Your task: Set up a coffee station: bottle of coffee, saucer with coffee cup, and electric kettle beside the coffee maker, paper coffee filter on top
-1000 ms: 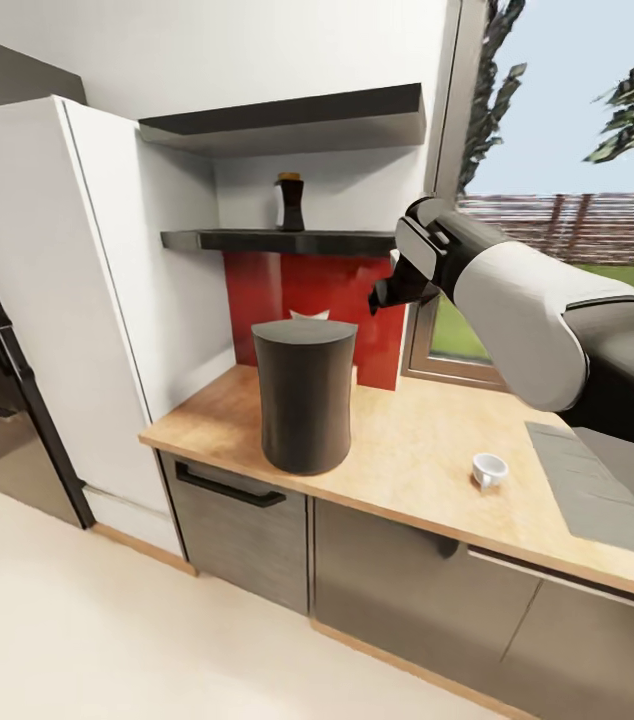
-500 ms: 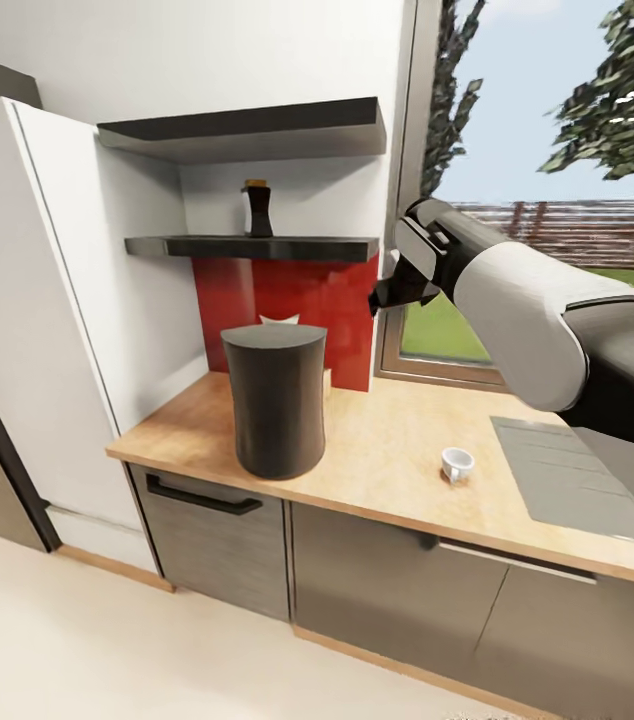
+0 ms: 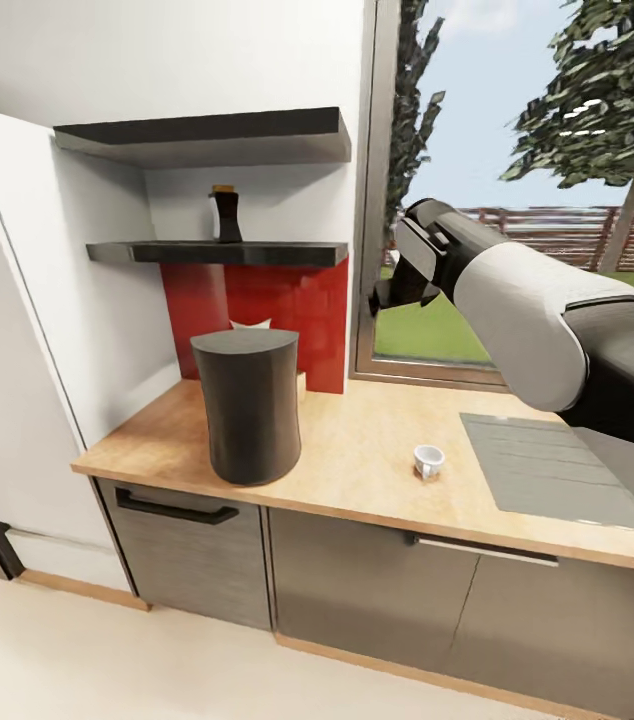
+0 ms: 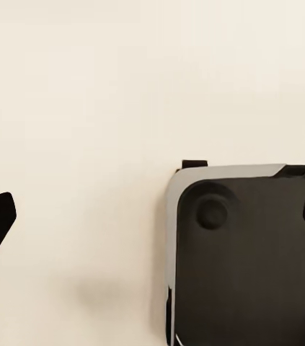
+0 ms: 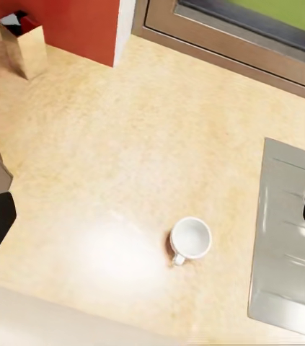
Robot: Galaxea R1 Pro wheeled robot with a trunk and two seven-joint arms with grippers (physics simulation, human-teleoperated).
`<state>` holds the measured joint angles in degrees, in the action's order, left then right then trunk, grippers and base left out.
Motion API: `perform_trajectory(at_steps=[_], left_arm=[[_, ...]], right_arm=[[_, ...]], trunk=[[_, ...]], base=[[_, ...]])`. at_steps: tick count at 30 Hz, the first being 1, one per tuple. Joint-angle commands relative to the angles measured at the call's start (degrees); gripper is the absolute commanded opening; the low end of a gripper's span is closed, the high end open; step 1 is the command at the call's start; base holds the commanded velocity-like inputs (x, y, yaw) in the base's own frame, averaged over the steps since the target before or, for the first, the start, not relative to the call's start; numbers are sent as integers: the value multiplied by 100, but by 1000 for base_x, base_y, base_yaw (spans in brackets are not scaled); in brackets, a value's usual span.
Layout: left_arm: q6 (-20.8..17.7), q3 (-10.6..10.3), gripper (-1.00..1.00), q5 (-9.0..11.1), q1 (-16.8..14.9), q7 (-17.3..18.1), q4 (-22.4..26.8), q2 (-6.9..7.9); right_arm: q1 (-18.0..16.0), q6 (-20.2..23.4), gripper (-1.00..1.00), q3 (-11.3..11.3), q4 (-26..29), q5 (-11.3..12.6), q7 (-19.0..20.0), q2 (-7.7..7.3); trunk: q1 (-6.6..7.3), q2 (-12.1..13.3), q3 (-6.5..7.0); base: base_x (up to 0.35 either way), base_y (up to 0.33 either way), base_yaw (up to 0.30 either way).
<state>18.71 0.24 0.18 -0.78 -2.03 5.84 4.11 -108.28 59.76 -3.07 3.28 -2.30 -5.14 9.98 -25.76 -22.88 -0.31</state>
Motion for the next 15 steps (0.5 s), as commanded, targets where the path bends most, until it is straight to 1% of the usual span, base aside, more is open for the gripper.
perform_trajectory(at_steps=[1, 3, 4, 5, 6, 7, 9, 11, 12, 13, 14, 15], left_arm=[[19, 0, 100, 1, -1, -10, -4, 6], [19, -4, 100, 0, -1, -9, -4, 15], [20, -5, 100, 0, -1, -15, -1, 17], [23, -7, 100, -3, -1, -21, 1, 28], [26, -12, 100, -3, -1, -29, 3, 41], [30, -13, 100, -4, -1, -31, 4, 46], [34, -14, 100, -10, -1, -33, 4, 49], [40, -15, 100, -20, -1, -36, 9, 52], [41, -15, 100, -21, -1, -35, 10, 52], [43, -15, 100, -24, -3, -35, 19, 56], [44, -15, 100, -25, -6, -38, 30, 62], [55, -15, 100, -26, -8, -40, 43, 80]], right_arm=[[0, 24, 100, -27, -1, -19, 13, 2], [31, 24, 100, -30, -8, -23, 20, -128], [126, 24, 100, -31, -7, -17, 26, -268], [312, 24, 100, -30, 10, -11, 29, -440], [439, 24, 100, -28, 27, -9, 30, -552], [474, -1, 100, -28, 29, -8, 30, -596], [523, -284, 100, -29, 29, -7, 31, -709], [657, -747, 100, -29, 21, -7, 31, -847], [715, -894, 100, -29, 20, -7, 31, -882], [937, -1387, 100, -29, 17, -7, 35, -978], [1095, -1730, 100, -28, 16, -9, 37, -1025], [1357, -2408, 100, -29, 11, -25, 39, -1109]], trunk=[[-2, -4, -2], [-2, -4, 0], [-2, -4, 0], [-2, -4, 0], [-2, -4, 0], [-2, -4, 0], [-2, -4, 0], [-2, -4, 0], [-2, -4, 0], [-2, -4, 0], [-2, -4, 0], [-2, -4, 0]], base=[[0, 0, -55], [0, 0, -23], [0, 0, -9], [0, 0, -4], [0, 0, -2], [0, 0, 0], [0, 0, 0], [0, 0, 0], [0, 0, 0], [0, 0, 0], [0, 0, 0], [0, 0, 0]])
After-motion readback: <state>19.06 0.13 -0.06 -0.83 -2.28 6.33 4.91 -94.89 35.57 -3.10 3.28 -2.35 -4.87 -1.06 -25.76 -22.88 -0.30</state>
